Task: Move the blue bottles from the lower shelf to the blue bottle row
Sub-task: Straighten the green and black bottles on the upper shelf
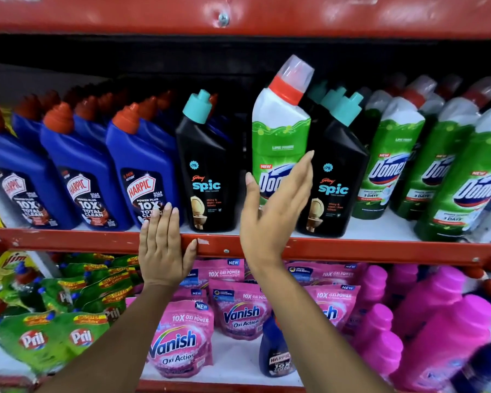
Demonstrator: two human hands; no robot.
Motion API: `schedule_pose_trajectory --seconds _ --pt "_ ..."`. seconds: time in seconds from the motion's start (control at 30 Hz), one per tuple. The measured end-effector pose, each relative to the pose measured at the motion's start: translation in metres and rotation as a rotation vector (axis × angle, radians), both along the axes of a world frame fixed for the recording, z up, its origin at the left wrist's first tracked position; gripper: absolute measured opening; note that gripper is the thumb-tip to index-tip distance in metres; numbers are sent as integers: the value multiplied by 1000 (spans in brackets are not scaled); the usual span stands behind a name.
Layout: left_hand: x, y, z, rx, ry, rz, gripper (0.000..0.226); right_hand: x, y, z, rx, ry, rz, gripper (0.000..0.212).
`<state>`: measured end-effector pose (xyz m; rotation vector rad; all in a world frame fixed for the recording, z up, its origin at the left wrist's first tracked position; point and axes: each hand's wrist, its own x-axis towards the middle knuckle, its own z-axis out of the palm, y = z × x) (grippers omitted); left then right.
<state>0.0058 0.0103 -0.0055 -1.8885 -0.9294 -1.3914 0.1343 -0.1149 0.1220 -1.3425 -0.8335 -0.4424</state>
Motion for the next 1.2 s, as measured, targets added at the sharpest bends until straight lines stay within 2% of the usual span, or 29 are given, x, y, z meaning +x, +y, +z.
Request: schedule_pose_trajectory --seconds 0.27,0.47,0.77,1.2 --pt "-1 -4 3 -42 6 -26 63 37 -69 8 80 -29 -7 86" --pt "0 -4 3 -49 8 -26 62 95 -108 6 66 -60 -144 86" --pt "0 -6 4 -57 7 -25 63 171 -95 4 -48 -13 -121 88" --pt "1 -4 1 -28 3 -11 61 194 -82 -21 -162 -52 -131 87"
